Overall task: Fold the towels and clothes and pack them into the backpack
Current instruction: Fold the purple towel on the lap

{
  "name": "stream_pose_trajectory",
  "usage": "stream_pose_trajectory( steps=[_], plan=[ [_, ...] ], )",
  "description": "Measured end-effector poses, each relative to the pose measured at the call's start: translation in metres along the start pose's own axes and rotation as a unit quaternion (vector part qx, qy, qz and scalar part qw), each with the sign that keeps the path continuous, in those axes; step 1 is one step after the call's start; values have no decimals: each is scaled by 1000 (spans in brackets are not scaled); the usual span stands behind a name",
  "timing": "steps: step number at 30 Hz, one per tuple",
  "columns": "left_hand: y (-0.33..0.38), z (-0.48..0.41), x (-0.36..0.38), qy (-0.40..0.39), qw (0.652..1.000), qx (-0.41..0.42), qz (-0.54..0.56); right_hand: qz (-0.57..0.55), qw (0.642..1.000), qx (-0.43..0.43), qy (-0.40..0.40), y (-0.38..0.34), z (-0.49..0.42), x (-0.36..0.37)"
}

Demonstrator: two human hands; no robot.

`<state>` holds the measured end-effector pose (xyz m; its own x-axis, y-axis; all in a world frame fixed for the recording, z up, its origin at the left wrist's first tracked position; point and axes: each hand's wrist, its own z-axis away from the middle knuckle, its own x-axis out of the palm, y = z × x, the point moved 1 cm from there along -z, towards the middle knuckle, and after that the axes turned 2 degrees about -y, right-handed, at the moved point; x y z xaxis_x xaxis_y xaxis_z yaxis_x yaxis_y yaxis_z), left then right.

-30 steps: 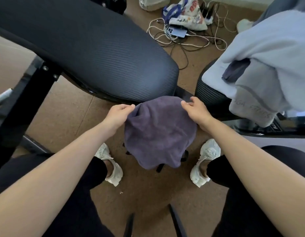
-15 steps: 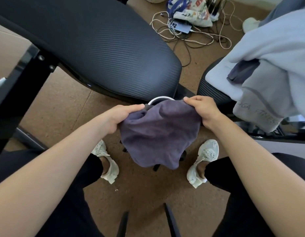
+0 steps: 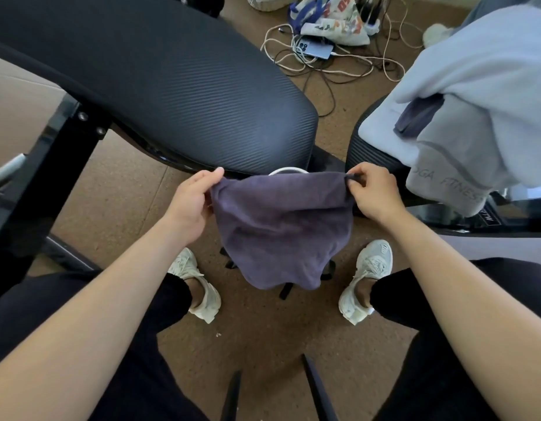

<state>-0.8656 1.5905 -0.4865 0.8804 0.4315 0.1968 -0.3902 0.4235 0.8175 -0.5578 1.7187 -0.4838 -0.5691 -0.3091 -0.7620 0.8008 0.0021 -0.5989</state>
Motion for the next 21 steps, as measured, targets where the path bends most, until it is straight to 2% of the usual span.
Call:
stream_pose_trajectory(
  steps=[2,5,12,17,21],
  plan=[
    [-3,4,-2,76,994,46,68,-20,999,25,43,0,1,2],
    [-3,11,0,102,985,73,115,-44,996,48,67,0,2,7],
    [-1,0,-6,83,992,87,48,-188,973,57,123,-6,-5,2],
    [6,-13,-16,150,977,151,33,-197,964,-5,178,-12,-11,-6],
    [7,-21,-21,157,975,155,-19,-194,969,-13,152,-16,-15,-5]
  ],
)
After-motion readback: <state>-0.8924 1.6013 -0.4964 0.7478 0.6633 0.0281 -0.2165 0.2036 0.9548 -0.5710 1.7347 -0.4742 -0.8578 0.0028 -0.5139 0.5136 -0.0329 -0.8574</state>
